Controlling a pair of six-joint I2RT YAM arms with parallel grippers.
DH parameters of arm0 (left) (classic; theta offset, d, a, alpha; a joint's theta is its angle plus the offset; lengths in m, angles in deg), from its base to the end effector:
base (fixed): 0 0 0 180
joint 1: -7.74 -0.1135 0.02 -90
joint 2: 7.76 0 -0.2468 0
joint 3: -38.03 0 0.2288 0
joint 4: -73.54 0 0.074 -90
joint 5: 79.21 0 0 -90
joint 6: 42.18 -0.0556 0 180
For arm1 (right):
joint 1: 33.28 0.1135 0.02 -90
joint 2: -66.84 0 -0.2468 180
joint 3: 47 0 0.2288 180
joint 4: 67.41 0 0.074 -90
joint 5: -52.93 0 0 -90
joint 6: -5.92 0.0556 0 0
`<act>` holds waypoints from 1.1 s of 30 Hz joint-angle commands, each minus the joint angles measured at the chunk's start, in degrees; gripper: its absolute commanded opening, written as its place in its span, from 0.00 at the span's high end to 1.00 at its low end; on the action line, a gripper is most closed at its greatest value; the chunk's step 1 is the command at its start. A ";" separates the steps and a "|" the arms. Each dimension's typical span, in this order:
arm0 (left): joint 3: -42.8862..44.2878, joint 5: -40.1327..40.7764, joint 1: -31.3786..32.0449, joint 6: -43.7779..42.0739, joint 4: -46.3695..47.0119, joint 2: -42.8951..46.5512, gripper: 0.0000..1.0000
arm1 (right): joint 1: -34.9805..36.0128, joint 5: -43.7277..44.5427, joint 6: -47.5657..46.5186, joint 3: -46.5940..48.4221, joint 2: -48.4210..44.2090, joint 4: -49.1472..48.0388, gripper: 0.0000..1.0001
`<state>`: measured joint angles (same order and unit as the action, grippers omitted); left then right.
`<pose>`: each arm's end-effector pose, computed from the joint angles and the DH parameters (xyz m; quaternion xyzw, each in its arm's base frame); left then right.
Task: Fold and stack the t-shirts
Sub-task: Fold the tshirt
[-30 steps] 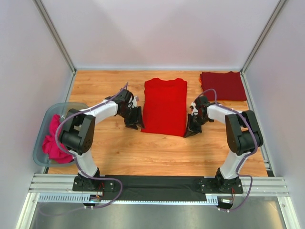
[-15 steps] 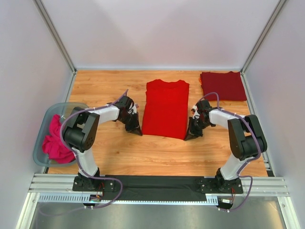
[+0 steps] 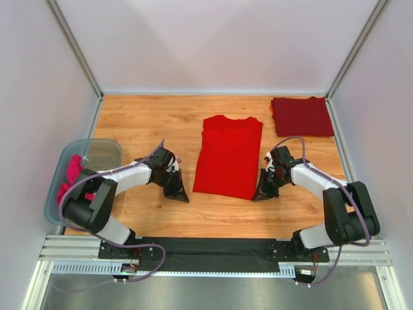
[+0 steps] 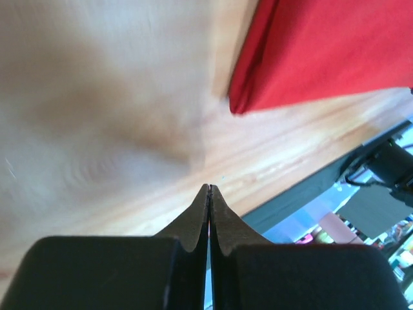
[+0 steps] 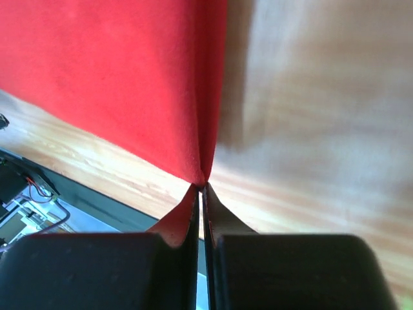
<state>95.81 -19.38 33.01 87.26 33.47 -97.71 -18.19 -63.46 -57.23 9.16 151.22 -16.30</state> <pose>0.2148 -0.1323 0.1222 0.0778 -0.9516 0.2970 0.0117 0.2063 0.0812 0.1293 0.0782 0.9665 0.2446 0.0032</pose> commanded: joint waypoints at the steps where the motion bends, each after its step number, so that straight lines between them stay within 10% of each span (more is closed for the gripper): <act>1: -2.92 -2.34 1.35 3.89 0.69 6.87 1.00 | 1.08 0.99 2.41 -2.53 -5.70 3.38 1.00; 4: -4.95 -3.40 1.53 4.85 -0.01 9.96 0.98 | 1.43 0.90 3.12 -5.35 -10.10 4.88 1.00; 8: -2.86 -2.34 1.53 3.89 1.92 11.12 0.62 | 2.40 2.57 6.54 -5.01 -13.62 7.25 0.78; 14: 4.27 -2.43 1.62 -1.28 2.36 0.40 0.54 | 2.40 3.89 8.30 -3.77 -16.00 8.05 0.55; 28: 4.10 -7.09 1.79 -2.88 9.74 -9.89 0.56 | 2.40 3.37 10.50 -7.99 -7.31 -3.37 0.58; 33: 4.72 -8.14 1.79 -2.53 10.54 -12.17 0.79 | 2.40 4.59 10.33 -8.25 -6.51 -2.86 0.69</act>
<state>99.81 -28.47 34.52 86.25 41.93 -108.07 -16.05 -60.43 -47.44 1.24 144.42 -16.67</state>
